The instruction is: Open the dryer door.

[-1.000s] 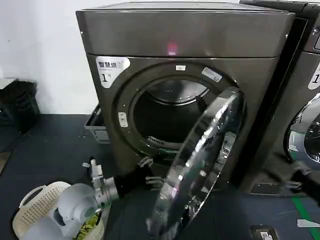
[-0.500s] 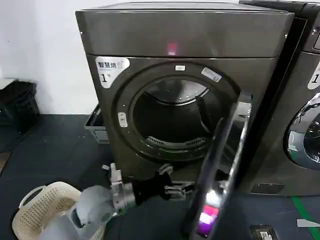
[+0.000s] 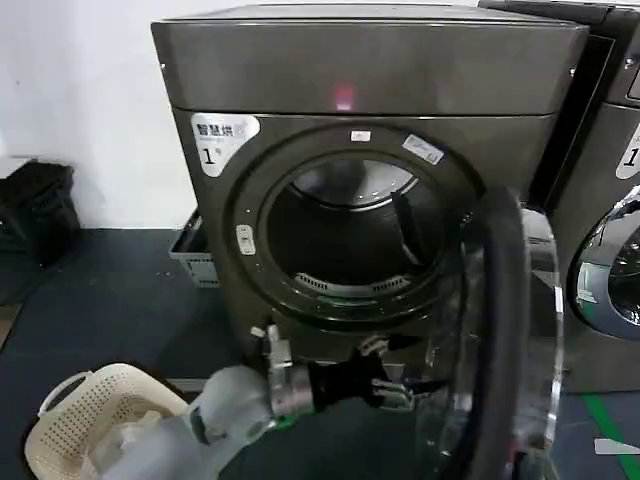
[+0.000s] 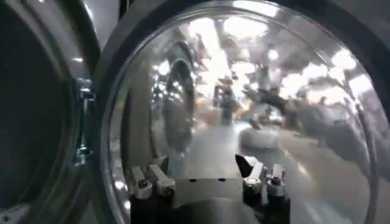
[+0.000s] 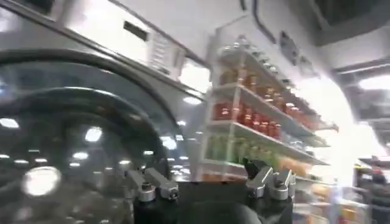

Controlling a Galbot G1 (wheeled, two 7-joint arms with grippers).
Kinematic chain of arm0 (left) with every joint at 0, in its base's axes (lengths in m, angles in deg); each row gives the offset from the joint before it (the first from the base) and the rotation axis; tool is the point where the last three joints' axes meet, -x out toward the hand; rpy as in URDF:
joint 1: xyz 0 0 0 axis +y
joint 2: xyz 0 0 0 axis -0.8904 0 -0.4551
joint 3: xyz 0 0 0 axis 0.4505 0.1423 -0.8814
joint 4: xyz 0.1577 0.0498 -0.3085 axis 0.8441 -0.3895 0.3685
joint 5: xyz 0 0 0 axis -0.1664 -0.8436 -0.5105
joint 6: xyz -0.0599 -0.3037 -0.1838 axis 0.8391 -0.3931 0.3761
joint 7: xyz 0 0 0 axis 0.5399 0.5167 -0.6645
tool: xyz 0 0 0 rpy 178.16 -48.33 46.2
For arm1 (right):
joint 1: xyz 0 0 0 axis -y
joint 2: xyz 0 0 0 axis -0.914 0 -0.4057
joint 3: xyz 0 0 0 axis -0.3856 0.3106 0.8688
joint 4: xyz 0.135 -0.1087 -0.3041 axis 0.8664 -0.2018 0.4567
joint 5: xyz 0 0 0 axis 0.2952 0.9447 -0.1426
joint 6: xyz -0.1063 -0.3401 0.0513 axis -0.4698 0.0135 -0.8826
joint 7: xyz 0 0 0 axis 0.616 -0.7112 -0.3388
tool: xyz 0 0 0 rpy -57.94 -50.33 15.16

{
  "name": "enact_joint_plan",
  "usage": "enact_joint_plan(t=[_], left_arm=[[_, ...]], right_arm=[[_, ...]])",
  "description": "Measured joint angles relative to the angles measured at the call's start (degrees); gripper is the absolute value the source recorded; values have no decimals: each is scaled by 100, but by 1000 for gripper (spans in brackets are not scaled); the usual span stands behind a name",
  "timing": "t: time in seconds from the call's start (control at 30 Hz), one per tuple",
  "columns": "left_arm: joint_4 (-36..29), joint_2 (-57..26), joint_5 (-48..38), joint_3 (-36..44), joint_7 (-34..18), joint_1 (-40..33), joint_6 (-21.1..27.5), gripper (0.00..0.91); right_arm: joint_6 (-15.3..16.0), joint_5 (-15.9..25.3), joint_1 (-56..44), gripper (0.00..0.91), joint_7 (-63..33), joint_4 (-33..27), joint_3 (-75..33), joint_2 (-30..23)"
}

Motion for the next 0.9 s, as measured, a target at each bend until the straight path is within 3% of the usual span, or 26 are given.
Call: enact_joint_plan(t=[0.47,0.9], left_arm=[[644,701,232,726,-132,-470,-190,907],[1472,1497,537,1395,-459,-1087,-742,907]], right_arm=[[159,-27,-433,907,-278,19,-801,-54],[152,-221,-581,907,-213,151,-966,-52]])
